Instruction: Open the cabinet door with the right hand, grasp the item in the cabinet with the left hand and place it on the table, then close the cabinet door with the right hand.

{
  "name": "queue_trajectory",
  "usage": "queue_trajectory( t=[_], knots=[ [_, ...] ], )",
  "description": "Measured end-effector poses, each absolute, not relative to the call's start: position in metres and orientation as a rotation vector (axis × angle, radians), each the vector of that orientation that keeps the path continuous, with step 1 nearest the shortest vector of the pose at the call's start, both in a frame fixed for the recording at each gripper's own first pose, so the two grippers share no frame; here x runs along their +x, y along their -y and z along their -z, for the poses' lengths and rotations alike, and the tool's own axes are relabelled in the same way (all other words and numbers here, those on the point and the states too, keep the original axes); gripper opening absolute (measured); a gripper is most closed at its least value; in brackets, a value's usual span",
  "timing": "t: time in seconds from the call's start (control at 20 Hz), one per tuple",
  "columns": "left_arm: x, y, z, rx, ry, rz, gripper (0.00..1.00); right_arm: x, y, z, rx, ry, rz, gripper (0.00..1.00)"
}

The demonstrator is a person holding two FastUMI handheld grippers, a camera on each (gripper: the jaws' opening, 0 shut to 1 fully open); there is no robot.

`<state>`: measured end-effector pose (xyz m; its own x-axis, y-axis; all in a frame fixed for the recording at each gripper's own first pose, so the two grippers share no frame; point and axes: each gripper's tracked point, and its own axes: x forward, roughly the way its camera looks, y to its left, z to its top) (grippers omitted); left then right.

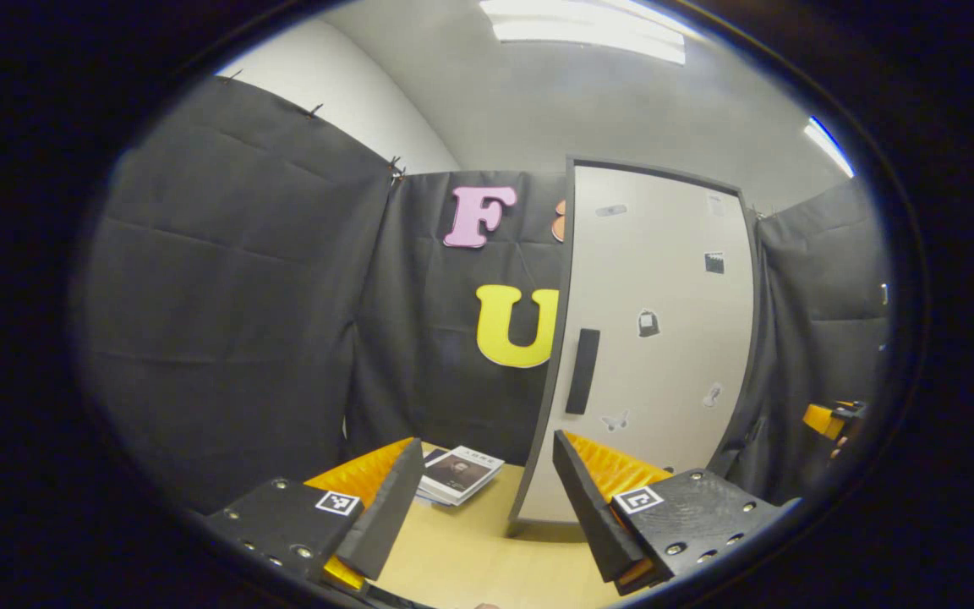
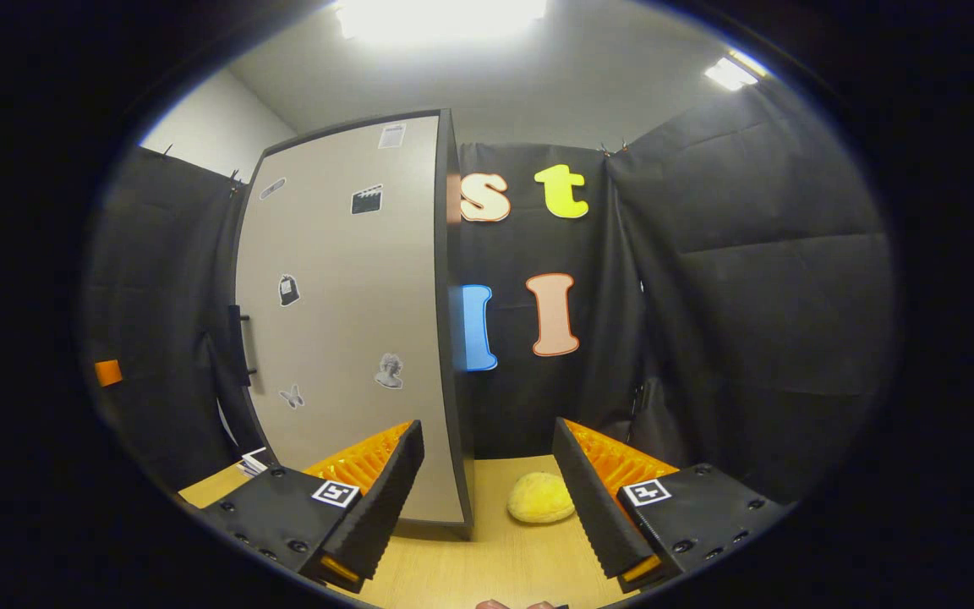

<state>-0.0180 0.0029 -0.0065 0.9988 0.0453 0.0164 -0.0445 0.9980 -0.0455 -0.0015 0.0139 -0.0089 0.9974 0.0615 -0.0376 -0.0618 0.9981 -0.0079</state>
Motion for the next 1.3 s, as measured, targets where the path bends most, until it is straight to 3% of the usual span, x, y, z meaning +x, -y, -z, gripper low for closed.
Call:
queue_trajectory(
  t=[0.6,0.65,0.9,1.3],
  knots=[
    [0.013,-0.068,0.034,0.020,-0.031,0.050,0.93,-0.017,-0.099,0.003,-0.007,-0.035,-0.024,0.94],
    [0.013,-0.074,0.036,0.022,-0.030,0.052,0.93,-0.017,-0.107,0.003,-0.005,-0.038,-0.032,0.97],
    [0.009,-0.107,0.057,0.010,-0.038,0.029,0.93,-0.013,-0.151,-0.007,-0.004,-0.059,-0.082,0.94],
    [0.005,-0.137,0.083,0.021,-0.064,0.037,0.93,0.005,-0.238,-0.040,-0.005,-0.022,-0.174,0.97]
  ],
)
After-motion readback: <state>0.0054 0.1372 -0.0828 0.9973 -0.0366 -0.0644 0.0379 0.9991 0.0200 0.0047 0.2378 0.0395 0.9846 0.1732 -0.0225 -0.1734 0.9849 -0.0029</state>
